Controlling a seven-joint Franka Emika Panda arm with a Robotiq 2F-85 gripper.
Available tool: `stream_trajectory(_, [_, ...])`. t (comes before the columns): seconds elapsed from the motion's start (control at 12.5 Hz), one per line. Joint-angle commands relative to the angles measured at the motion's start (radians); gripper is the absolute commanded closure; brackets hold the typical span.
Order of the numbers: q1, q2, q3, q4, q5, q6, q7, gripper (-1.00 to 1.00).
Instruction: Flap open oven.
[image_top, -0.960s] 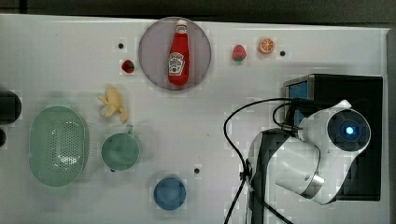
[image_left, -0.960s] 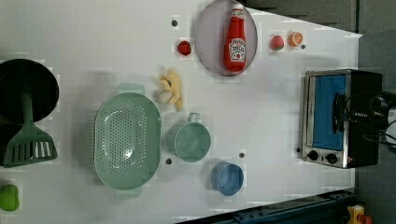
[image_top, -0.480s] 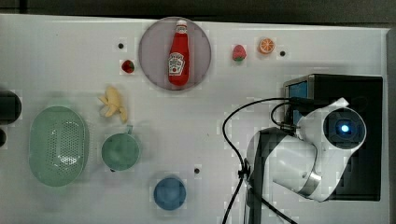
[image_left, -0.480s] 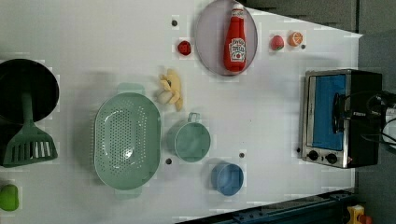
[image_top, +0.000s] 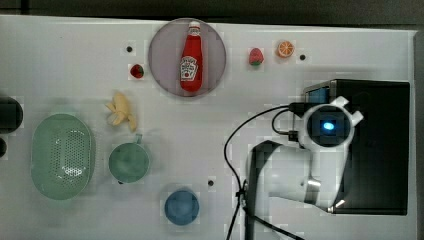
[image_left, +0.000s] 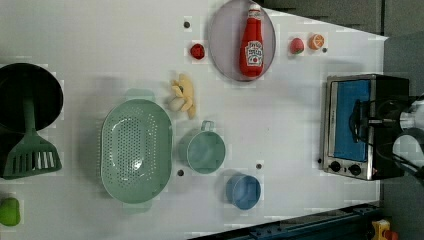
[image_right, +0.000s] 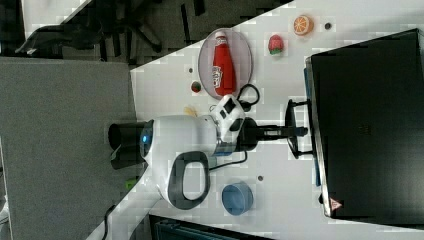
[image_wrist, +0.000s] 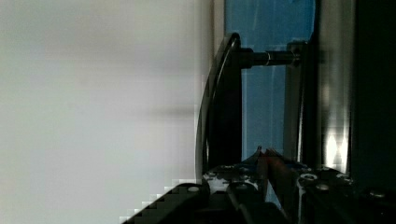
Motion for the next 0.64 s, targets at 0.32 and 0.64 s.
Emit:
stream_trajectory(0.32, [0.099,0.072,0.104,-0.034,-0.195,-0.014,0.382,0.65])
stream_trajectory(0.64, [0.159,0.176,0.134,-0.025,-0.340,-0.015,0.625,0.65])
